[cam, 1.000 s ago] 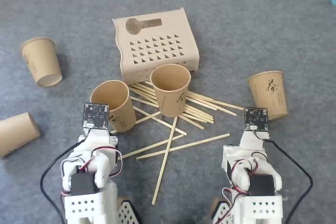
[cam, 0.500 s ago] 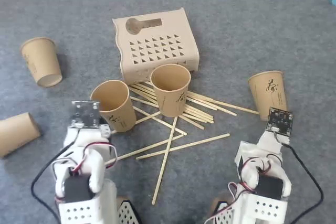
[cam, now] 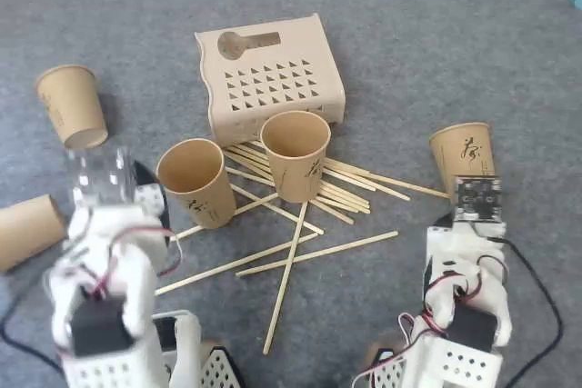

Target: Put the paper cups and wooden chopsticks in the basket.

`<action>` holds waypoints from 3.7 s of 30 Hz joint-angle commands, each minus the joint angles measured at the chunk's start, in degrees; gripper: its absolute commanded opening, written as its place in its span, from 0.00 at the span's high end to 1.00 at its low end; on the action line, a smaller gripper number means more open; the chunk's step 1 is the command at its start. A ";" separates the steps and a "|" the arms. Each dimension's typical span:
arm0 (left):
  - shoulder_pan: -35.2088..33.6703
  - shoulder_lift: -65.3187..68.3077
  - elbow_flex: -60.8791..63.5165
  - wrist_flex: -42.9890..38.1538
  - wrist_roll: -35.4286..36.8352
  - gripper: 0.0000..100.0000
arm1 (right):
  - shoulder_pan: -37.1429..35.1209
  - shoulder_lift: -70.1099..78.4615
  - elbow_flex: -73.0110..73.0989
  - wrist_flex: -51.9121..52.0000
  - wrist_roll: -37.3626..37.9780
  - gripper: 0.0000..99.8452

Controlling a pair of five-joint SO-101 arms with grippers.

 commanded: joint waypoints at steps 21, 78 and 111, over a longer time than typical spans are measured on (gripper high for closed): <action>6.95 65.58 -43.03 2.37 15.56 0.75 | 8.92 60.79 -28.31 -20.53 -20.66 0.92; 8.97 86.68 -58.15 -16.79 37.54 0.73 | 14.73 63.60 -26.46 -23.87 -18.20 0.93; 11.78 130.55 -102.20 -22.42 50.64 0.99 | 11.56 49.80 -16.79 -27.38 -15.12 0.93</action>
